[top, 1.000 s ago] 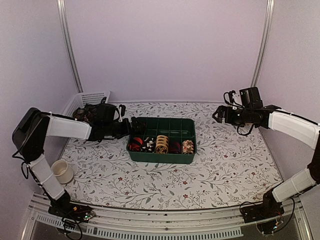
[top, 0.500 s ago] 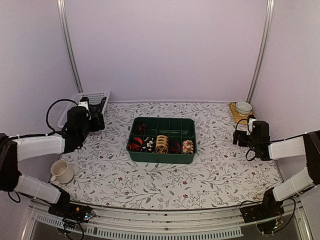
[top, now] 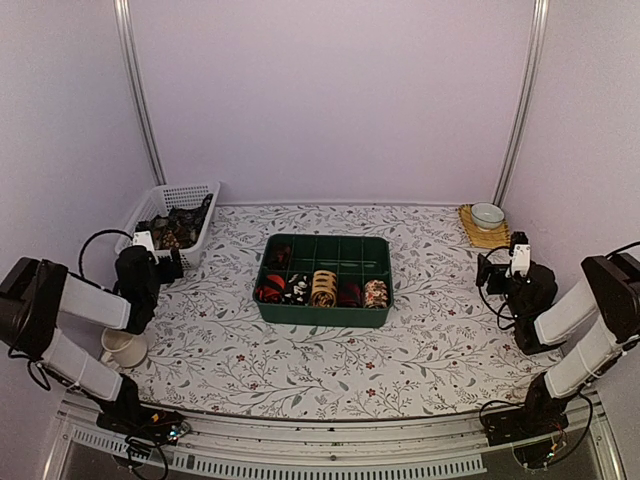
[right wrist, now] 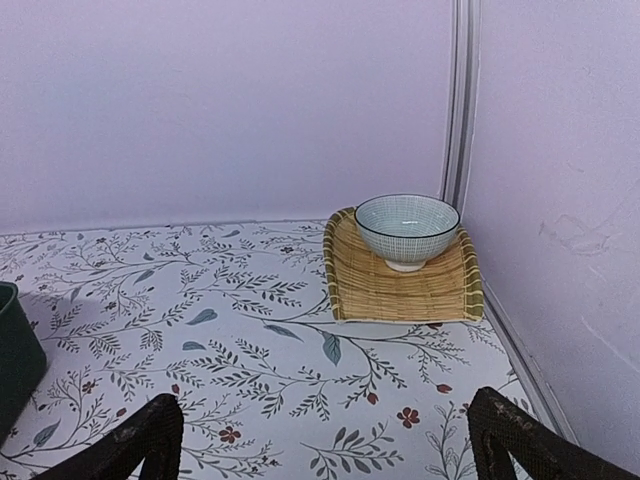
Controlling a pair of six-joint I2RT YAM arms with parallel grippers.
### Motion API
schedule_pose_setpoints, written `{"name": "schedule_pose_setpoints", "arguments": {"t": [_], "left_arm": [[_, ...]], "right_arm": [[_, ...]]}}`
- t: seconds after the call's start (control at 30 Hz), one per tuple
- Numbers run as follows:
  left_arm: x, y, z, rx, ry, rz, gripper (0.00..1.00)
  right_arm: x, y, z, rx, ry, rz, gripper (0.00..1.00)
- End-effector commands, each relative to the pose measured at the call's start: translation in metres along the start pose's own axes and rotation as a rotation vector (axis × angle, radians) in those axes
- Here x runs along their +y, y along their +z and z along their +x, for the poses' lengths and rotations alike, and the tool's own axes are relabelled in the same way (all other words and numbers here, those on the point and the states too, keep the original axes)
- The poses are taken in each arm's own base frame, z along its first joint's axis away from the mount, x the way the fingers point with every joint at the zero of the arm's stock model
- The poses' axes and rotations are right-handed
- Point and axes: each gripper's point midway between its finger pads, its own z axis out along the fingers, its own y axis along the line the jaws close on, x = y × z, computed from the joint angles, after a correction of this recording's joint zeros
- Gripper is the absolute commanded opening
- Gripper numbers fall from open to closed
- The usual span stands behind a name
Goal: Roll the ties
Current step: Reset both arms
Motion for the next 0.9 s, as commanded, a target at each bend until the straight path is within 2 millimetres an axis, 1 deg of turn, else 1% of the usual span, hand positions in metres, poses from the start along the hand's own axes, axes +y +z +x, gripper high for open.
{"name": "schedule_pose_setpoints", "arguments": {"t": [0.0,0.03,0.1,0.13,0.17,0.2,0.23,0.3,0.37,0.47,0.87], "left_arm": [[-0.009,-0.004,-0.039,-0.217,-0.014,0.115,1.00],[-0.006,-0.005,-0.032,-0.220,-0.033,0.132,1.00],[0.003,-0.011,-0.031,-0.280,-0.051,0.128,1.00],[0.001,-0.006,-0.025,-0.228,-0.059,0.138,1.00],[-0.001,-0.002,-0.022,-0.205,-0.055,0.146,1.00],[0.000,-0.004,-0.025,-0.236,-0.046,0.140,1.00],[0.001,-0.006,-0.028,-0.251,-0.046,0.137,1.00],[-0.001,-0.004,-0.023,-0.217,-0.054,0.144,1.00],[0.000,-0.006,-0.027,-0.249,-0.044,0.137,1.00],[-0.003,-0.004,-0.024,-0.227,-0.039,0.139,1.00],[-0.004,-0.004,-0.026,-0.237,-0.032,0.134,1.00]], "right_arm": [[0.003,0.003,-0.015,-0.070,0.030,-0.067,1.00],[0.003,0.005,-0.015,-0.064,0.037,-0.079,1.00],[0.000,0.009,-0.012,-0.041,0.057,-0.085,1.00],[-0.004,0.011,-0.012,-0.037,0.067,-0.064,1.00],[-0.014,0.014,-0.011,-0.028,0.078,-0.005,1.00],[-0.024,0.017,-0.010,-0.018,0.106,0.056,1.00],[-0.027,0.017,-0.008,-0.012,0.129,0.069,1.00],[-0.029,0.017,-0.009,-0.017,0.133,0.079,1.00],[-0.028,0.017,-0.009,-0.015,0.132,0.077,1.00],[-0.028,0.017,-0.008,-0.014,0.131,0.075,1.00],[-0.028,0.017,-0.008,-0.014,0.132,0.075,1.00]]}}
